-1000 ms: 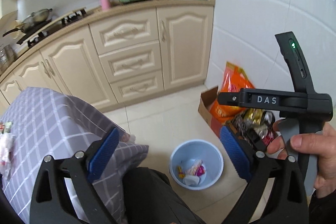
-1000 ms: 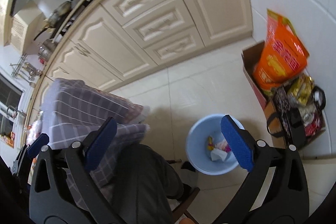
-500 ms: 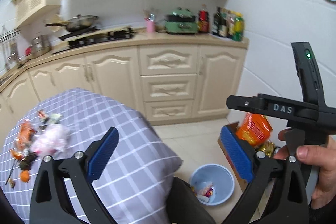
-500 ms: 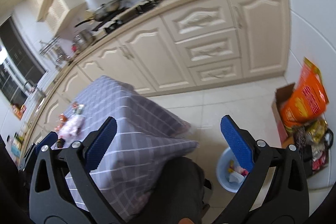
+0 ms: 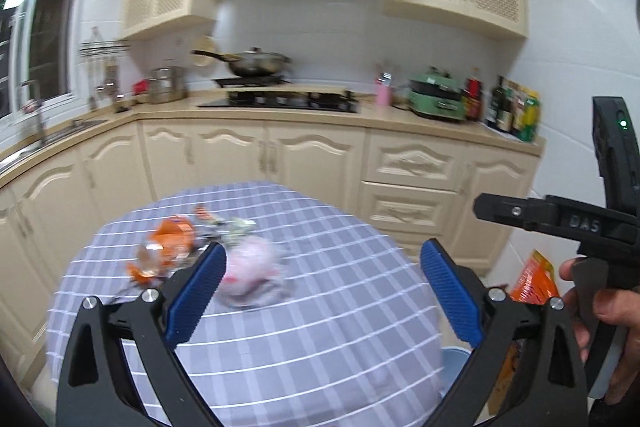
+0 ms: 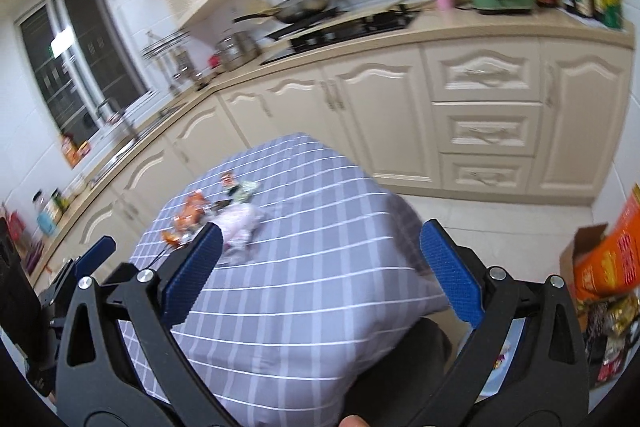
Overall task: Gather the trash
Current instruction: 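Move both tools back toward the remaining trash on the table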
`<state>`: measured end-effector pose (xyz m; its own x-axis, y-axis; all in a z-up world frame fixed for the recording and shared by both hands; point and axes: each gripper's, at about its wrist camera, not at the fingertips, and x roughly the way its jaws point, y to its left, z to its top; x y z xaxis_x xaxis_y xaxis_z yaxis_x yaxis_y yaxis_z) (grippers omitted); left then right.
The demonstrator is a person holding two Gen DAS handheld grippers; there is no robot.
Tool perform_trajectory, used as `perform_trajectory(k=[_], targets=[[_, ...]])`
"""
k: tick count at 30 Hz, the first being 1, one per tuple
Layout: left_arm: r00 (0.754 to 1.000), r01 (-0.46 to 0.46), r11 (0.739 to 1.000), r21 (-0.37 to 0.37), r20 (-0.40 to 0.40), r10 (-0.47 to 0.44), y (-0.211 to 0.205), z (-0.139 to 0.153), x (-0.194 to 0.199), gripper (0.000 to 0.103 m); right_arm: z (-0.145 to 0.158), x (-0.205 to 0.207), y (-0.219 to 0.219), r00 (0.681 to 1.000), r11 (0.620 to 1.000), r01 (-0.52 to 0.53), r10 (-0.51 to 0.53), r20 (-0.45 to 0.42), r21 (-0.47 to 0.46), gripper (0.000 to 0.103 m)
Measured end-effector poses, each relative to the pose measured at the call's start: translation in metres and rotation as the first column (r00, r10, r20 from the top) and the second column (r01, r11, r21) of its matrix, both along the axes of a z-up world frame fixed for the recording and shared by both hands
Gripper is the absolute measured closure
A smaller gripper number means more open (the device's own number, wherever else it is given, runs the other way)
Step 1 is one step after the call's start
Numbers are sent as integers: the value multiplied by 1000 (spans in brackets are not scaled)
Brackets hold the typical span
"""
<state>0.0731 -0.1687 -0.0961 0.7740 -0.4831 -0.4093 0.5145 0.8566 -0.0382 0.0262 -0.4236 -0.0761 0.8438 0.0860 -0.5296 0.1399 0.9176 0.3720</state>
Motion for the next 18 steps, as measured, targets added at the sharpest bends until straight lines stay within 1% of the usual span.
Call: perform_trajectory(k=[4, 8, 13, 18], targets=[[995, -100, 995, -20, -12, 99, 45, -2, 12, 7, 4, 16, 37, 997, 997, -74, 74, 6, -28, 6], [981, -190, 981, -30, -33, 189, 86, -8, 23, 7, 4, 30, 72, 991, 989, -136, 136, 1, -53, 6], [958, -283, 959, -2, -48, 283, 127, -23, 34, 7, -7, 54, 108, 980, 977, -200, 198, -38, -76, 6], [928, -357, 933, 45, -101, 359, 161, -53, 55, 7, -29, 78, 134, 965, 965, -250, 242, -99, -80, 6]])
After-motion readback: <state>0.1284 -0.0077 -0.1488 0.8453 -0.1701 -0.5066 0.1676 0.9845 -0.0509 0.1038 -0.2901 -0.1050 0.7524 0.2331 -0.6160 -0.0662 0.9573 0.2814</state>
